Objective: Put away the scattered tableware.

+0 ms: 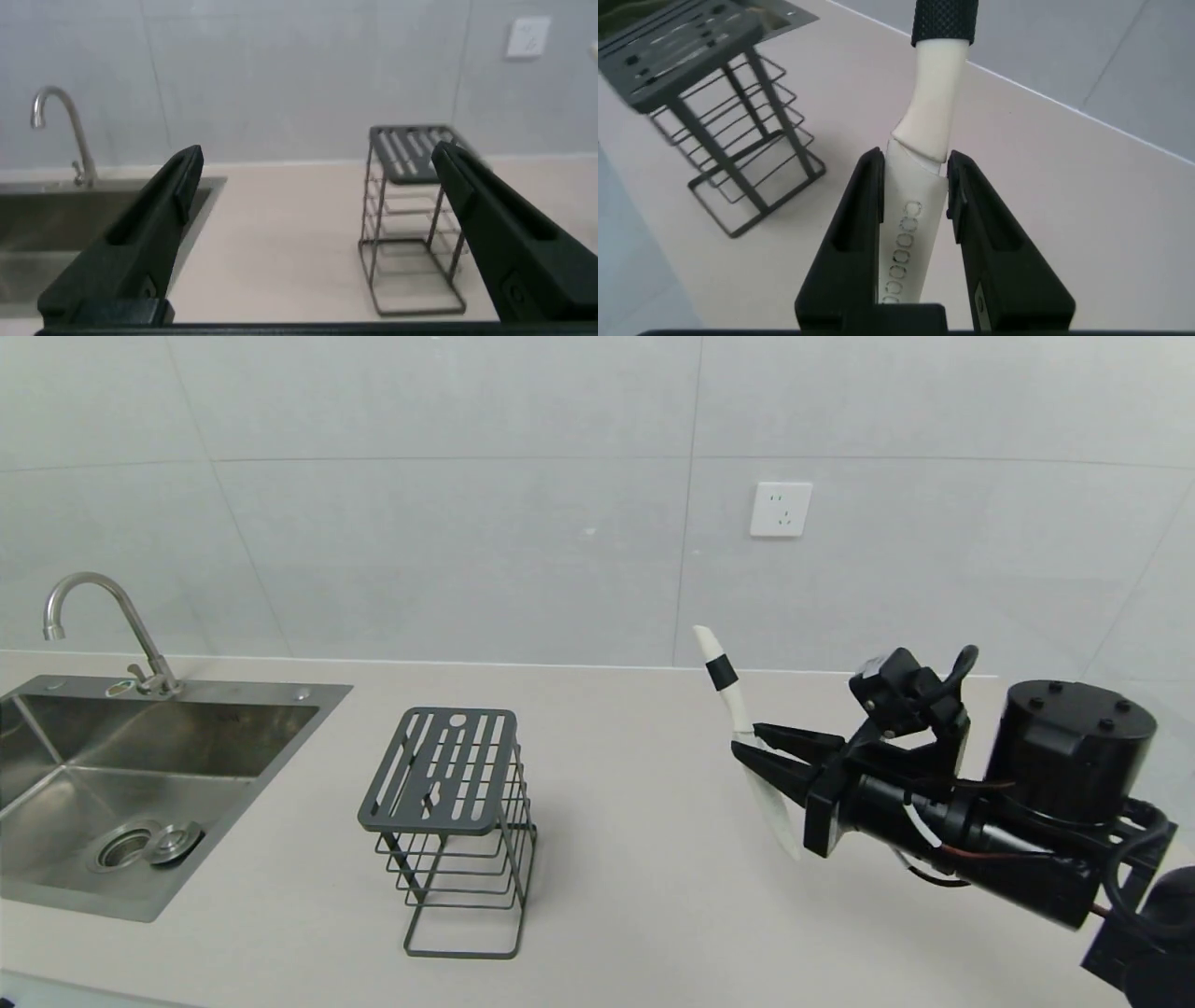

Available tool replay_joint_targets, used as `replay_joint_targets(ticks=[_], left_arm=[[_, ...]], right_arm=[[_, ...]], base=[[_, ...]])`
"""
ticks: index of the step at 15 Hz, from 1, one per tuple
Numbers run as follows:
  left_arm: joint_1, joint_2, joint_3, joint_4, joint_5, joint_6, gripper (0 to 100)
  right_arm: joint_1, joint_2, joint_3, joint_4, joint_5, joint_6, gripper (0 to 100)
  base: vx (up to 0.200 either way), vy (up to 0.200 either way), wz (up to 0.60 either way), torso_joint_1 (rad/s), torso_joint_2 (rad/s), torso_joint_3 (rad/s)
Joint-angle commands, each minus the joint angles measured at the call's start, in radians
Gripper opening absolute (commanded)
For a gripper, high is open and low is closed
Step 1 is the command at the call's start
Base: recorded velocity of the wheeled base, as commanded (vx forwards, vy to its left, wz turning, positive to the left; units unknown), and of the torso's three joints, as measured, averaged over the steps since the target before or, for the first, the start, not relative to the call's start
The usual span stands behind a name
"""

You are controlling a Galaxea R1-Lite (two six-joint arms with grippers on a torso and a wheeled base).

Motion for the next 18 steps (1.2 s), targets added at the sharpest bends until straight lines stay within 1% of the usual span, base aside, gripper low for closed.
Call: replay_joint_targets(ticks=[1, 2, 3, 4, 6, 8, 9, 10, 11, 12, 14, 15, 16, 17, 18], left_arm=[[-0.002, 0.004, -0.058, 0.020, -0.080, -0.037, 100], [-0.008, 0.032, -0.111, 0.065, -0.162, -0.054, 100], [-0.017, 0.072, -0.164, 0.094, -0.213, -0.068, 100], [-0.036, 0.133, -0.210, 0.096, -0.247, -0.082, 100], [-0.120, 0.282, -0.296, 0.076, -0.273, -0.118, 100], [-0.246, 0.422, -0.337, 0.031, -0.279, -0.114, 100], [-0.278, 0.481, -0.342, -0.001, -0.287, -0.112, 100], [-0.296, 0.543, -0.343, -0.036, -0.325, -0.094, 100], [-0.304, 0.573, -0.343, -0.053, -0.350, -0.076, 100], [-0.316, 0.656, -0.348, -0.096, -0.411, -0.006, 100], [-0.319, 0.791, -0.365, -0.190, -0.485, 0.087, 100], [-0.327, 0.842, -0.377, -0.228, -0.506, 0.112, 100], [-0.347, 0.900, -0.392, -0.274, -0.517, 0.129, 100], [-0.395, 0.985, -0.417, -0.349, -0.518, 0.136, 100], [-0.450, 1.067, -0.434, -0.423, -0.518, 0.136, 100]], right_arm=[[0.011, -0.046, 0.022, -0.002, 0.038, -0.022, 0], [0.011, -0.061, 0.034, -0.019, 0.074, -0.040, 0], [0.011, -0.072, 0.050, -0.038, 0.115, -0.059, 0], [0.013, -0.081, 0.065, -0.051, 0.149, -0.077, 0], [0.014, -0.090, 0.099, -0.068, 0.195, -0.120, 0], [0.025, -0.106, 0.128, -0.097, 0.204, -0.147, 0], [0.044, -0.122, 0.137, -0.097, 0.204, -0.151, 0], [0.048, -0.138, 0.142, -0.097, 0.204, -0.151, 0], [0.048, -0.144, 0.146, -0.097, 0.204, -0.151, 0], [0.048, -0.158, 0.163, -0.097, 0.204, -0.151, 0], [0.048, -0.173, 0.200, -0.097, 0.204, -0.160, 0], [0.048, -0.176, 0.208, -0.097, 0.204, -0.164, 0], [0.048, -0.181, 0.212, -0.099, 0.204, -0.164, 0], [0.048, -0.185, 0.214, -0.099, 0.204, -0.164, 0], [0.048, -0.187, 0.214, -0.099, 0.204, -0.166, 0]], base=[[0.000, 0.000, 0.00, 0.000, 0.00, 0.000], [0.000, 0.000, 0.00, 0.000, 0.00, 0.000], [0.000, 0.000, 0.00, 0.000, 0.00, 0.000], [0.000, 0.000, 0.00, 0.000, 0.00, 0.000], [0.000, 0.000, 0.00, 0.000, 0.00, 0.000], [0.000, 0.000, 0.00, 0.000, 0.00, 0.000], [0.000, 0.000, 0.00, 0.000, 0.00, 0.000], [0.000, 0.000, 0.00, 0.000, 0.00, 0.000], [0.000, 0.000, 0.00, 0.000, 0.00, 0.000], [0.000, 0.000, 0.00, 0.000, 0.00, 0.000], [0.000, 0.000, 0.00, 0.000, 0.00, 0.000], [0.000, 0.000, 0.00, 0.000, 0.00, 0.000], [0.000, 0.000, 0.00, 0.000, 0.00, 0.000], [0.000, 0.000, 0.00, 0.000, 0.00, 0.000], [0.000, 0.000, 0.00, 0.000, 0.00, 0.000]])
